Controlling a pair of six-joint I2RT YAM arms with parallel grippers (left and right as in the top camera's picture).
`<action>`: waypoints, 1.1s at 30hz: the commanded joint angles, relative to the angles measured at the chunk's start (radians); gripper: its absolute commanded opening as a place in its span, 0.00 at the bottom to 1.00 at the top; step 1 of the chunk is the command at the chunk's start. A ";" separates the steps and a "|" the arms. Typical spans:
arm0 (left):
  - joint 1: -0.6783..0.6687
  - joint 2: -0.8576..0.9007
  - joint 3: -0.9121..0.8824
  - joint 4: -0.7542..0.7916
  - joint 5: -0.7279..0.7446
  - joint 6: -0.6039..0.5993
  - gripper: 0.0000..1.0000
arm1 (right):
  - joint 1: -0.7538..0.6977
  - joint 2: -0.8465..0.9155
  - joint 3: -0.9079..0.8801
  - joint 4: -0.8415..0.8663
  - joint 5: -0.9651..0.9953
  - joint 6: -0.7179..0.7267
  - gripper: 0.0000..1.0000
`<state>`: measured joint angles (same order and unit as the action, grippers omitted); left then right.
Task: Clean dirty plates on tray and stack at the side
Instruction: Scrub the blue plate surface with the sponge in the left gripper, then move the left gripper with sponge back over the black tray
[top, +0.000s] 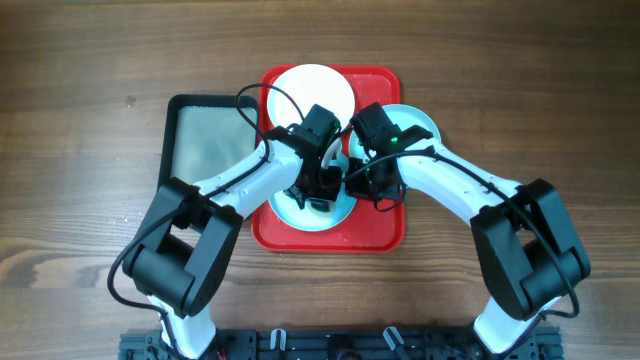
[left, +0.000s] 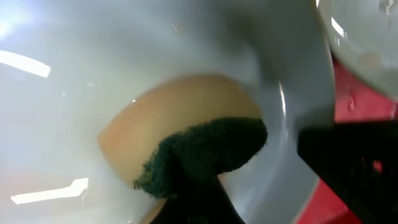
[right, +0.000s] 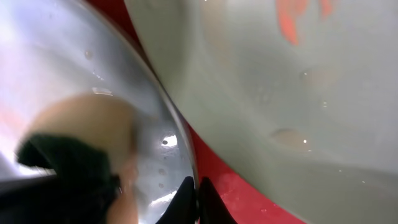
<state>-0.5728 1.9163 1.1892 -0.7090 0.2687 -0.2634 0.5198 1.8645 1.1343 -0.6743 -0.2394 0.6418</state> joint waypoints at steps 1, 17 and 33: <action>0.029 -0.038 0.023 -0.064 0.034 0.033 0.04 | 0.006 0.017 0.002 0.016 -0.024 -0.014 0.05; 0.099 -0.079 -0.038 -0.046 -0.247 -0.014 0.04 | 0.006 0.017 0.002 0.016 -0.023 -0.014 0.04; 0.092 -0.028 -0.097 0.010 -0.020 -0.074 0.04 | 0.006 0.017 0.002 0.016 -0.024 -0.013 0.04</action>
<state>-0.4736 1.8492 1.1187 -0.6918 0.0574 -0.3283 0.5220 1.8645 1.1343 -0.6643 -0.2535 0.6415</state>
